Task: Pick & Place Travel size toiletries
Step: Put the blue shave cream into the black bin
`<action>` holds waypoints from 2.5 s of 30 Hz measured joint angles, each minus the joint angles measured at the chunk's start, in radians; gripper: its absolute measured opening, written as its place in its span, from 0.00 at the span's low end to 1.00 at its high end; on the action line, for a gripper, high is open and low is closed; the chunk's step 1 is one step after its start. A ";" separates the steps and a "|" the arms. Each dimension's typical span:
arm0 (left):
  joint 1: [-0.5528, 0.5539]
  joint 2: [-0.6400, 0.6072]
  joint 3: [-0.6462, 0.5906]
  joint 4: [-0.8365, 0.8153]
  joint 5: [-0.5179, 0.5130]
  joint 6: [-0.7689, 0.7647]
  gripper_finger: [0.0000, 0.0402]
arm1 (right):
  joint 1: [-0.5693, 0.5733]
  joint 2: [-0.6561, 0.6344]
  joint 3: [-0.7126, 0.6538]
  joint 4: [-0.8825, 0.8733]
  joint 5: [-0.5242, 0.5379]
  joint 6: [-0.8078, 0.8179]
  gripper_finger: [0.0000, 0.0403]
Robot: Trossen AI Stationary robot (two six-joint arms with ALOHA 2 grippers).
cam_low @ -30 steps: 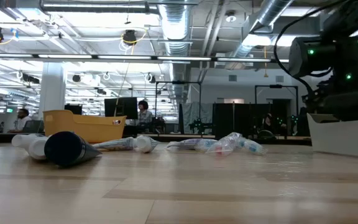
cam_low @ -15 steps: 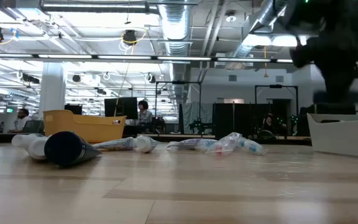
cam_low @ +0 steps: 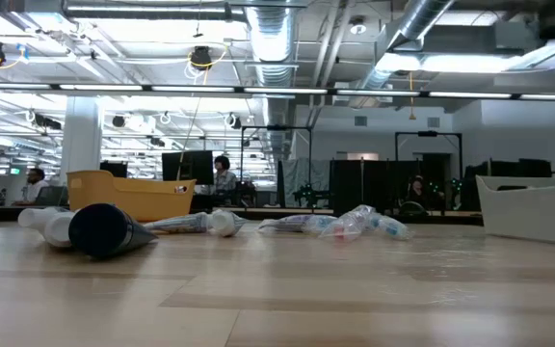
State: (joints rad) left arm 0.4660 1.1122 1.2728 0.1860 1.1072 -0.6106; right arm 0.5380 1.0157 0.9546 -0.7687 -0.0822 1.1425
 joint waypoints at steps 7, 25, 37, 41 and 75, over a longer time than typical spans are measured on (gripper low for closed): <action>0.000 0.000 0.000 -0.002 0.000 0.001 0.43 | 0.327 0.162 0.000 0.136 0.000 0.359 0.19; 0.000 0.000 0.000 -0.003 0.001 0.003 0.43 | 0.514 0.509 0.000 0.202 -0.113 0.508 0.19; -0.002 0.000 0.000 -0.041 0.027 0.002 0.43 | 0.485 0.570 0.000 0.198 -0.131 0.421 0.35; -0.002 -0.001 -0.012 -0.110 0.027 0.021 0.43 | 0.475 0.549 0.000 0.198 -0.132 0.422 0.46; -0.800 0.238 -0.515 -0.336 -0.802 0.965 0.64 | 0.434 0.482 0.000 0.198 -0.119 0.421 0.56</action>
State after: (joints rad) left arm -0.3344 1.3503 0.7574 -0.1505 0.3055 0.3547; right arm 0.9717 1.4975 0.9546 -0.5704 -0.2011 1.5631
